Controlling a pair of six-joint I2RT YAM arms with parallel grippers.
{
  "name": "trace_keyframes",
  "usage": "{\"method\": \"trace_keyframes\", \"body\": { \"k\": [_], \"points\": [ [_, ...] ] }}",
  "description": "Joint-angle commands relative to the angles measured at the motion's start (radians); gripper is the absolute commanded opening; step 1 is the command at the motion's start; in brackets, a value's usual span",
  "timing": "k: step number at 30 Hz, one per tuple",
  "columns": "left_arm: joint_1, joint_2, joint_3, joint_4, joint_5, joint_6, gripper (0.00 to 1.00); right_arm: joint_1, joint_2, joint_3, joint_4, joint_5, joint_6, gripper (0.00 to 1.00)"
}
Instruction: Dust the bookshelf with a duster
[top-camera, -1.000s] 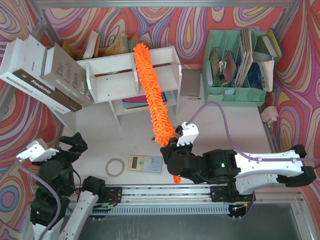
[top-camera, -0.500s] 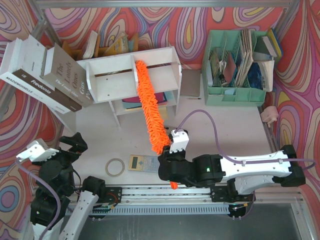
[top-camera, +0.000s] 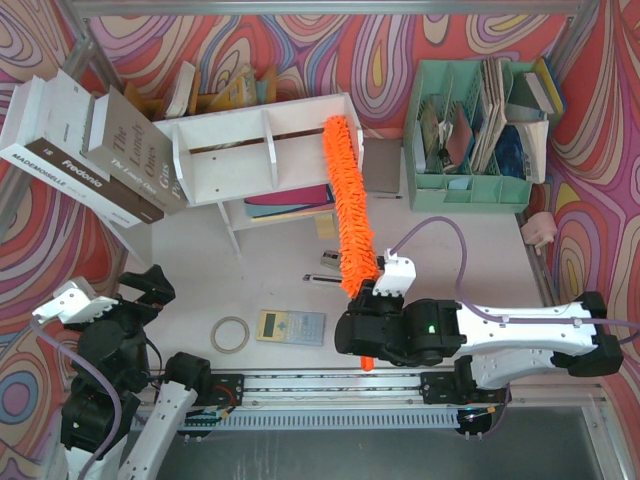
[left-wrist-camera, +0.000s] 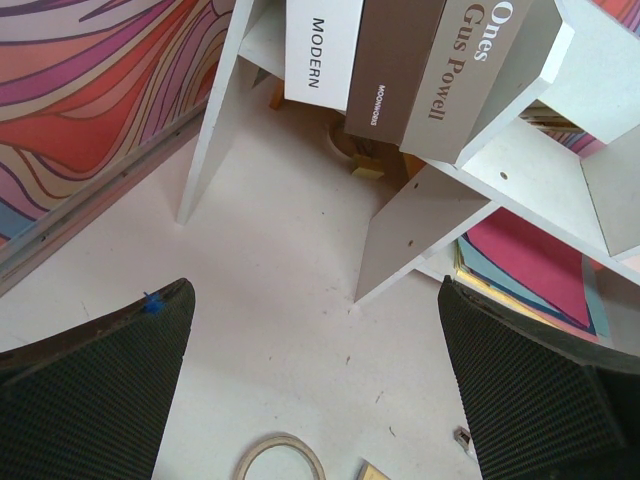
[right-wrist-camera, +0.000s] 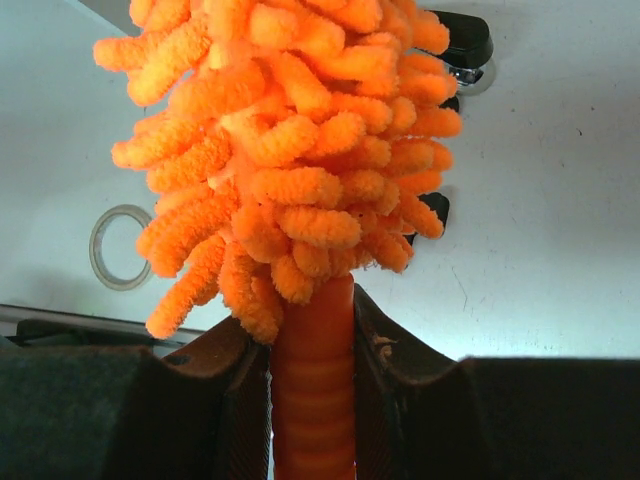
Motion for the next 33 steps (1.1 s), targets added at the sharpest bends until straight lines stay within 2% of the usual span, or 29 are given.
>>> {"method": "trace_keyframes", "body": {
  "k": [1, 5, 11, 25, 33],
  "points": [
    [0.004, 0.012, -0.003, 0.001, 0.006, 0.001, 0.98, -0.006, 0.013, 0.025, -0.008, 0.041, 0.028, 0.0],
    [0.003, 0.01, -0.002, -0.002, 0.003, 0.001, 0.99, -0.007, 0.086, 0.041, 0.276, -0.04, -0.266, 0.0],
    [0.004, 0.008, -0.003, -0.003, 0.002, 0.001, 0.99, -0.007, 0.146, 0.083, 0.41, -0.116, -0.392, 0.0],
    [0.003, 0.007, -0.002, -0.003, 0.004, 0.001, 0.99, -0.005, 0.04, 0.06, 0.109, 0.06, -0.105, 0.0],
    [0.003, 0.005, -0.003, -0.003, 0.004, 0.001, 0.99, -0.004, 0.114, 0.108, 0.376, -0.029, -0.403, 0.0]
  ]
}}
